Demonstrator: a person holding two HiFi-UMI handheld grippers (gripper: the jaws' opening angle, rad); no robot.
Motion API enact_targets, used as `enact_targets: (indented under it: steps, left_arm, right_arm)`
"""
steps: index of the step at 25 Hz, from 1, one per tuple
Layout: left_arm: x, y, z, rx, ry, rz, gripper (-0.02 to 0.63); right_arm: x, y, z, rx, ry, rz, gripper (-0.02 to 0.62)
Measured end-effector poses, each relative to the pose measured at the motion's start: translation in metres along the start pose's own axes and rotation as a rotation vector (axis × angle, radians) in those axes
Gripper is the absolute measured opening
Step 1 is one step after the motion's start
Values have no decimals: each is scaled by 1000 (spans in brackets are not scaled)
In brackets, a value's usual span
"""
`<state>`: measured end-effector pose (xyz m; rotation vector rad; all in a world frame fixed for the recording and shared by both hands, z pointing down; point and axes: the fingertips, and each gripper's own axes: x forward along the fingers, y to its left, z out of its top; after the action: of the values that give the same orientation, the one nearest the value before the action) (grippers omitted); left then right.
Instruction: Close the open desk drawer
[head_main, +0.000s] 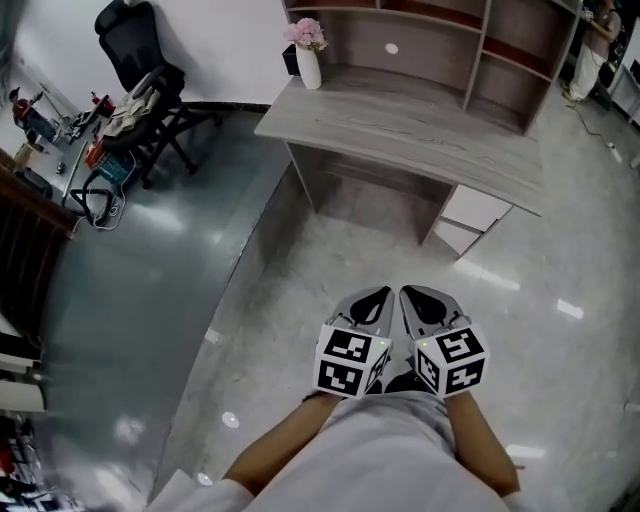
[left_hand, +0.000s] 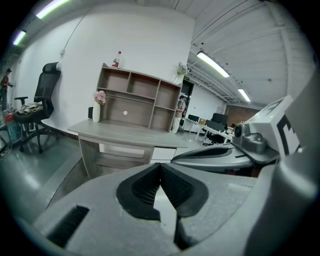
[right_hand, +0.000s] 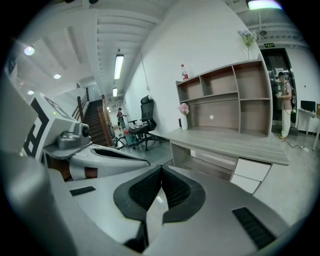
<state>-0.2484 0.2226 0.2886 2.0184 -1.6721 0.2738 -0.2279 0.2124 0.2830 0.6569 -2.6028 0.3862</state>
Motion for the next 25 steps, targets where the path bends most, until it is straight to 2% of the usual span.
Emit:
enact_targets:
  steps: [6,13,19,25]
  left_arm:
    - [21,17,9,6,22,-35,2]
    - [79,18,27,55,82,-84,2]
    - [157,16,60,144,113,-131,2]
    - [234,-10,69,240,194,-220,2]
  right_arm:
    - [22,-12,8,24,3,-28,0]
    - [43,-69,12,105,-5,-69,0]
    - [66,-145,29,183,-53,-122,0]
    - [63,-232,19,351,-132,-221,0]
